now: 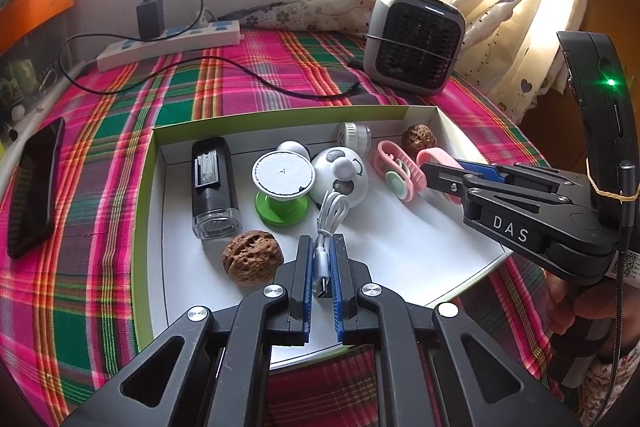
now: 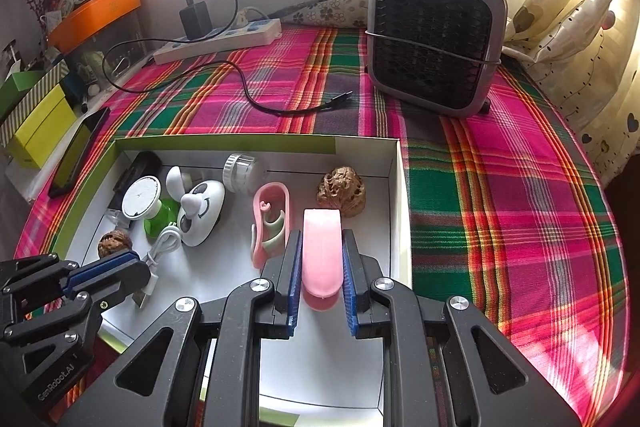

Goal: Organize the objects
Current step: 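Open the left tool releasing the cable while the right tool releases the pink clip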

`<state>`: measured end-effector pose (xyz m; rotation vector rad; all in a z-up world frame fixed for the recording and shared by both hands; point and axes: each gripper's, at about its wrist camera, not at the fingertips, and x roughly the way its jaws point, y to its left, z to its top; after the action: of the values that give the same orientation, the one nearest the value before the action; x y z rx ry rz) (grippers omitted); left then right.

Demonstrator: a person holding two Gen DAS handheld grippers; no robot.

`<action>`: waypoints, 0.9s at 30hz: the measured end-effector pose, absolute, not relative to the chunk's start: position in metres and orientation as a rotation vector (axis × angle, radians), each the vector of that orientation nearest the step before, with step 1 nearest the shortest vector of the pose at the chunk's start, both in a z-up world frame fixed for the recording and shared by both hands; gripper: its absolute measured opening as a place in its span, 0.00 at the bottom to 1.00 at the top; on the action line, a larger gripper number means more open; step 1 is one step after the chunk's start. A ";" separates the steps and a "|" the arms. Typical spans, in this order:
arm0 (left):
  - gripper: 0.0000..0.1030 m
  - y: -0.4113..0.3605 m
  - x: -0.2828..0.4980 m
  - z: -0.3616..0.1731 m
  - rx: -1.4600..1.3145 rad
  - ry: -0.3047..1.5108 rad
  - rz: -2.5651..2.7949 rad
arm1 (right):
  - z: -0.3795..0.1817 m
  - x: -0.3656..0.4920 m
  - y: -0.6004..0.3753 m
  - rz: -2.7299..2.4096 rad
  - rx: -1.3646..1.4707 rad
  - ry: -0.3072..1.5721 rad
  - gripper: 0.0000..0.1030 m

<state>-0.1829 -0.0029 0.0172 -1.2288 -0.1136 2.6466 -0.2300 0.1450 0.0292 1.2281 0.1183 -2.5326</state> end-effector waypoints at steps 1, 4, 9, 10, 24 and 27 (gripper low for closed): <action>0.07 -0.003 -0.183 0.017 -1.229 -0.116 2.646 | 0.029 -0.230 0.145 -2.533 1.227 0.119 0.18; 0.07 -0.004 -0.184 0.016 -1.232 -0.130 2.647 | 0.029 -0.229 0.145 -2.532 1.226 0.117 0.18; 0.07 -0.004 -0.184 0.015 -1.234 -0.125 2.648 | 0.030 -0.229 0.146 -2.534 1.223 0.116 0.18; 0.08 -0.004 -0.184 0.015 -1.234 -0.124 2.647 | 0.030 -0.229 0.145 -2.534 1.223 0.114 0.18; 0.20 -0.005 -0.185 0.013 -1.261 -0.134 2.653 | 0.029 -0.227 0.145 -2.541 1.222 0.102 0.20; 0.23 -0.004 -0.185 0.012 -1.264 -0.130 2.653 | 0.030 -0.225 0.145 -2.540 1.216 0.100 0.23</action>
<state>-0.1847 -0.0041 0.0125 -1.2644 -0.1296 2.6528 -0.2255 0.1446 0.0297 1.2163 0.1003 -2.5403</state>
